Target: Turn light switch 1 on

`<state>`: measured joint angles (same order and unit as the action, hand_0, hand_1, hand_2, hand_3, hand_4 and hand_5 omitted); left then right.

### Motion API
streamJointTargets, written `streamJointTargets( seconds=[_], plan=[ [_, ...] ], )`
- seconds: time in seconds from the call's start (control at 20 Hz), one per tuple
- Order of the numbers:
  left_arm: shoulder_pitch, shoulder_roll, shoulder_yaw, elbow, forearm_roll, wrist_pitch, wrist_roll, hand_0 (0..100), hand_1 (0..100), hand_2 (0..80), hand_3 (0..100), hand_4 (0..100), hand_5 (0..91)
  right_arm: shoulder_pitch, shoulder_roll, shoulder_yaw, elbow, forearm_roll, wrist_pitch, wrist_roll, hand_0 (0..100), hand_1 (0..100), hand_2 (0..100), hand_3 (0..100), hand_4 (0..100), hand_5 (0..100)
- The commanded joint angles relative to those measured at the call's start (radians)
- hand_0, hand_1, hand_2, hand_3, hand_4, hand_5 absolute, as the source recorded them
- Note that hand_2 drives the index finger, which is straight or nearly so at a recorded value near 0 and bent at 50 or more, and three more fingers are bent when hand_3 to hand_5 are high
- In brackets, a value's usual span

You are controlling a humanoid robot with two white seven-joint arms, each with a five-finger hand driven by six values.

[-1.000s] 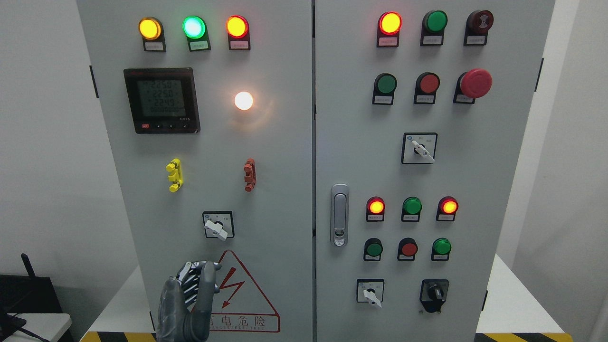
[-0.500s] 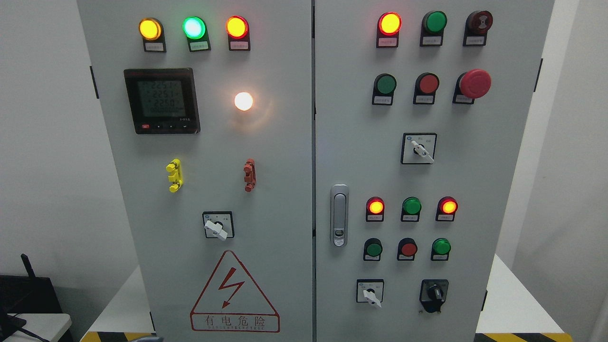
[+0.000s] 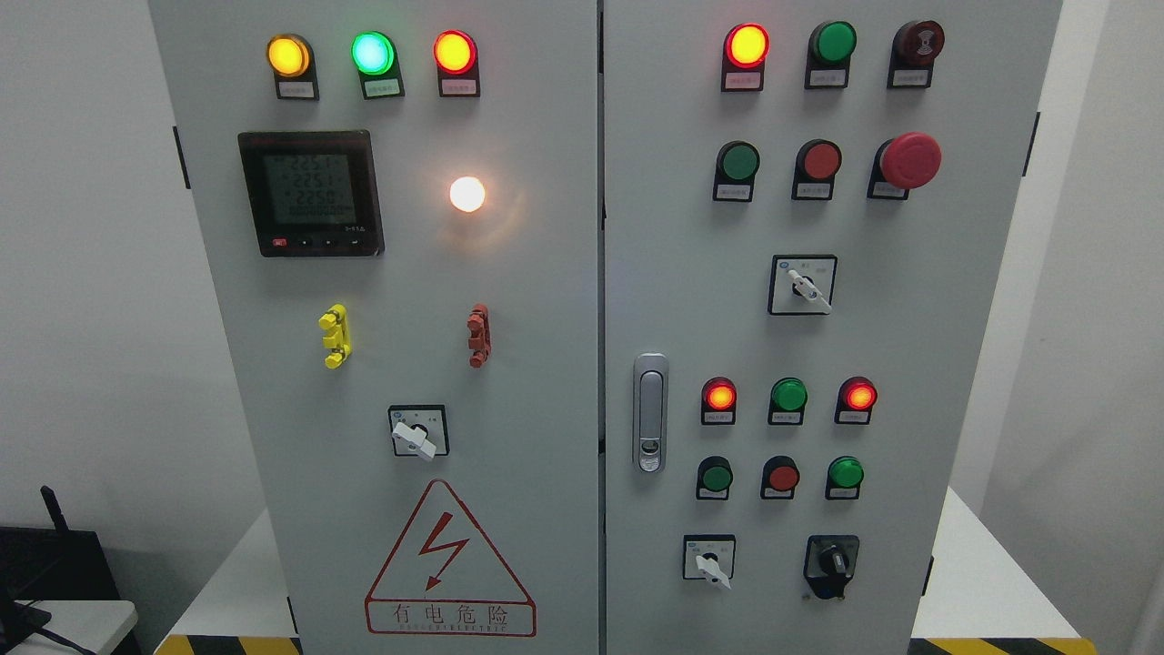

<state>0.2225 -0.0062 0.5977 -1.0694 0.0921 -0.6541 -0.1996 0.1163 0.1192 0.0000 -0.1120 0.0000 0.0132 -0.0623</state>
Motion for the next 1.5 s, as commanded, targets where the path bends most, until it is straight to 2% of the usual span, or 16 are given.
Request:
streamJointTargets(
  seconds=[0.0, 0.15, 0.25, 0.35, 0.5, 0.7, 0.8, 0.85, 0.95, 1.05, 1.2, 1.45],
  plan=[
    [0.043, 0.06, 0.104, 0.731, -0.008, 0.037, -0.035, 48, 0, 0.0, 1, 5, 7.6, 0.0, -0.001, 0.017, 0.0, -0.025, 0.001, -0.001, 12, 39, 0, 0, 0, 0],
    [0.07, 0.087, -0.001, 0.824, -0.035, 0.125, -0.116, 51, 0, 0.0, 0, 0, 5.9, -0.001, 0.0, 0.017, 0.0, -0.025, 0.001, -0.001, 12, 39, 0, 0, 0, 0],
    [0.071, 0.092, -0.041, 0.867, -0.04, 0.216, -0.161, 52, 0, 0.0, 0, 0, 5.0, -0.001, -0.001, 0.017, 0.0, -0.025, -0.001, -0.001, 12, 39, 0, 0, 0, 0],
    [0.067, 0.092, -0.128, 0.878, -0.04, 0.283, -0.191, 53, 0, 0.0, 0, 0, 4.3, -0.001, 0.0, 0.017, 0.0, -0.025, -0.001, -0.001, 12, 39, 0, 0, 0, 0],
    [0.032, 0.086, -0.255, 0.914, -0.04, 0.376, -0.185, 53, 0, 0.0, 0, 0, 3.5, 0.0, 0.0, 0.017, 0.0, -0.025, 0.001, -0.001, 12, 39, 0, 0, 0, 0],
    [-0.017, 0.06, -0.467, 0.994, -0.041, 0.439, -0.182, 53, 0, 0.0, 0, 0, 4.7, 0.0, 0.0, 0.017, 0.0, -0.025, 0.001, -0.001, 12, 39, 0, 0, 0, 0],
    [-0.047, 0.043, -0.562, 1.003, -0.069, 0.478, -0.176, 53, 0, 0.0, 0, 0, 5.7, 0.0, -0.001, 0.017, 0.0, -0.025, 0.001, -0.001, 12, 39, 0, 0, 0, 0],
    [-0.054, 0.038, -0.581, 1.003, -0.09, 0.481, -0.164, 53, 0, 0.0, 0, 0, 5.8, -0.001, -0.001, 0.017, 0.0, -0.025, -0.001, -0.001, 12, 39, 0, 0, 0, 0],
    [-0.072, 0.034, -0.59, 1.005, -0.176, 0.495, -0.097, 53, 0, 0.0, 0, 0, 6.2, 0.0, 0.0, 0.017, 0.0, -0.025, 0.001, -0.001, 12, 39, 0, 0, 0, 0],
    [-0.086, 0.028, -0.587, 1.0, -0.238, 0.527, -0.075, 53, 0, 0.0, 0, 0, 6.5, -0.001, 0.0, 0.017, 0.0, -0.025, -0.001, -0.001, 12, 39, 0, 0, 0, 0],
    [-0.104, 0.005, -0.585, 1.002, -0.241, 0.547, -0.034, 53, 0, 0.0, 0, 0, 4.9, 0.0, 0.0, 0.017, 0.0, -0.025, 0.001, -0.001, 12, 39, 0, 0, 0, 0],
    [-0.104, 0.005, -0.579, 1.002, -0.242, 0.547, -0.031, 52, 0, 0.0, 0, 0, 3.4, -0.001, 0.0, 0.017, 0.0, -0.025, 0.001, -0.001, 12, 39, 0, 0, 0, 0]
  ],
)
